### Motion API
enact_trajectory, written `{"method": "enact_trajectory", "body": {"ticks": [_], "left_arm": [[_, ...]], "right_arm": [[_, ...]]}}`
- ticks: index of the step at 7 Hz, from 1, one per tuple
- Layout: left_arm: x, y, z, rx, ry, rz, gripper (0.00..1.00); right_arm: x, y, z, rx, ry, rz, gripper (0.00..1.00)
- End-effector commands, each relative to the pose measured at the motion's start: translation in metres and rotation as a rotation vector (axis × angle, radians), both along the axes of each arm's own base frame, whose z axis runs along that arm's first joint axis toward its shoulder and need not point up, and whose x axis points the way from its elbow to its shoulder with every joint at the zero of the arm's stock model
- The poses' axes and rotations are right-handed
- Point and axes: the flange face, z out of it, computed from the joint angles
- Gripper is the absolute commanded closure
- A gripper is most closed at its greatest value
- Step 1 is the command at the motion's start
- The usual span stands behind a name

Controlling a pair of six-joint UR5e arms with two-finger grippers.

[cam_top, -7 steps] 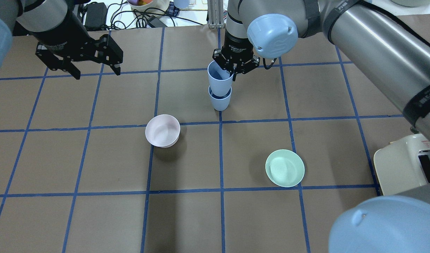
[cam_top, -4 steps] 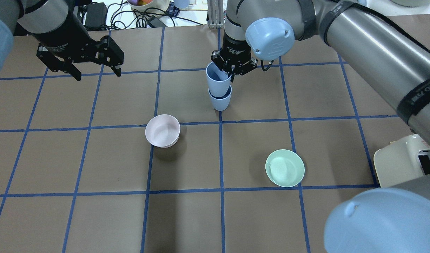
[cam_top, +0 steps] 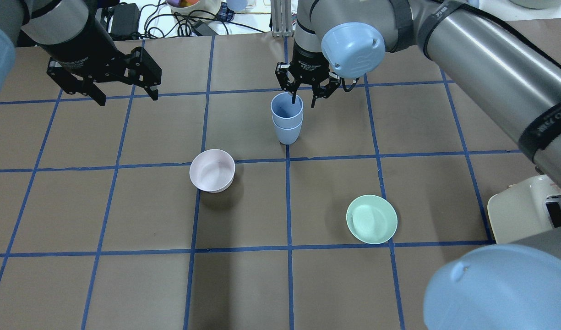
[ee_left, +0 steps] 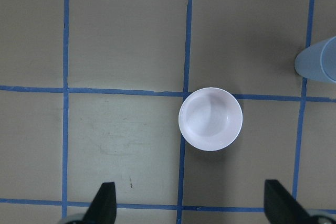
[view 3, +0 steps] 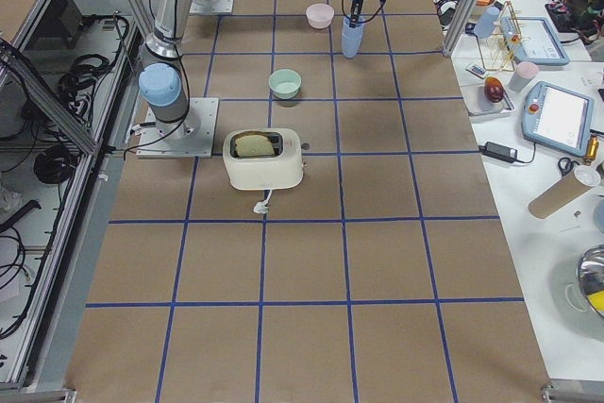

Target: Stack blue cups with both arms

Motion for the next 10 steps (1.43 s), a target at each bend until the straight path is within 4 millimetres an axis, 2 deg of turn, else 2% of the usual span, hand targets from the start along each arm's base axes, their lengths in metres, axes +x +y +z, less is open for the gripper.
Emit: {"method": "enact_trajectory", "body": {"ticks": [1,2,3,4,5,6,7,8,9,10], "left_arm": [[0.000,0.001,0.000,0.000,-0.001,-0.001,0.00],[0.000,0.001,0.000,0.000,-0.001,-0.001,0.00],[0.000,0.001,0.000,0.002,-0.001,-0.001,0.00],[0.000,0.001,-0.001,0.003,-0.001,-0.001,0.00],[-0.003,0.000,-0.005,0.019,-0.001,-0.007,0.00],[-0.010,-0.001,-0.010,0.040,-0.002,-0.036,0.00],[-0.012,-0.001,-0.011,0.043,-0.003,-0.053,0.00],[-0.012,0.000,-0.010,0.040,-0.003,-0.053,0.00],[-0.012,0.003,-0.006,0.033,-0.003,-0.051,0.00],[-0.012,0.004,-0.005,0.031,-0.004,-0.051,0.00]], "right_arm": [[-0.025,0.003,0.033,-0.057,0.063,-0.007,0.00],[-0.050,0.004,0.050,-0.066,0.061,0.052,0.00],[-0.078,0.016,0.070,-0.025,0.078,0.164,0.00],[-0.106,0.026,0.097,-0.030,0.074,0.204,0.00],[-0.129,0.042,0.110,0.015,0.074,0.211,0.00],[-0.162,0.048,0.111,0.019,0.070,0.262,0.00],[-0.178,0.069,0.124,0.007,0.070,0.250,0.00],[-0.181,0.095,0.128,0.007,0.072,0.246,0.00],[-0.184,0.108,0.121,0.009,0.070,0.238,0.00],[-0.186,0.109,0.120,0.017,0.071,0.229,0.00]]}}
